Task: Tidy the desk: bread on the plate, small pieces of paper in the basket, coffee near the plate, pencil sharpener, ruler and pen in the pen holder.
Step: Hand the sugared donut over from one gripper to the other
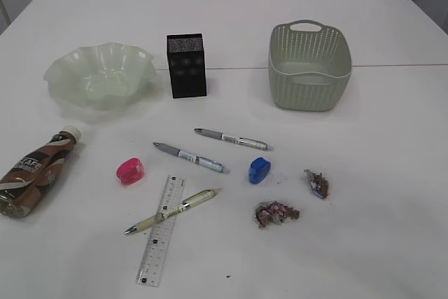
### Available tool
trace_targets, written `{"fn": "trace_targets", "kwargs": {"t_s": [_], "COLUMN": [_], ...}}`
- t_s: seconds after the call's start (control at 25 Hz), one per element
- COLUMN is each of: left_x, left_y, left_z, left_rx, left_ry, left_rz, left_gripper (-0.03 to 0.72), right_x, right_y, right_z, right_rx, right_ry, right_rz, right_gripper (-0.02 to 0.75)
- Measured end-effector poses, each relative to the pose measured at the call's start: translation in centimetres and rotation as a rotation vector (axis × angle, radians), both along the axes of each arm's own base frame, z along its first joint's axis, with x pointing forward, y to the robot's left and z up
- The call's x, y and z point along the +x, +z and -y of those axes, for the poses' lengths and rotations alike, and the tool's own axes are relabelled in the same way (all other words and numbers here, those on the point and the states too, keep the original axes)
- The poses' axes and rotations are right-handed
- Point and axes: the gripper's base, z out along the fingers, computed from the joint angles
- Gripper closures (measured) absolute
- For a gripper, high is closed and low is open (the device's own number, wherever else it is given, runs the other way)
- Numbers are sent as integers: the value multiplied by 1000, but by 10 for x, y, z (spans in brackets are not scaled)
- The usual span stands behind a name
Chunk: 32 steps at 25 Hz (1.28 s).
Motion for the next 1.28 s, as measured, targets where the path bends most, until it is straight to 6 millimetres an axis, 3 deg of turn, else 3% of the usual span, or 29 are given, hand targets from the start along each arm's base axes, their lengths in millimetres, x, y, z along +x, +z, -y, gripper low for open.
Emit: {"fn": "trace_targets", "kwargs": {"t_s": [0.12,0.44,0.8,1.08,1.28], "left_x": [0,-1,9,10,11], "left_y": [0,1,-2,-5,-15], "left_z": [0,0,-32,-36,-44], "left_rx": [-3,-9,-2,40,143], "left_ry": [1,-13,44,52,60], "left_rz": [-1,-1,-55,-59,-69], "left_gripper": [470,474,473,473,473], "right_x": [0,0,-2,-2,1], "right_y": [0,0,4,3,-10], "right_z": [0,0,0,0,6], "right_rx": [4,4,20,16,-160], "right_ry": [-2,-3,1,0,-25], "right_rz": [-7,-10,-10,-10,31], "right_gripper": [108,150,155,156,157]}}
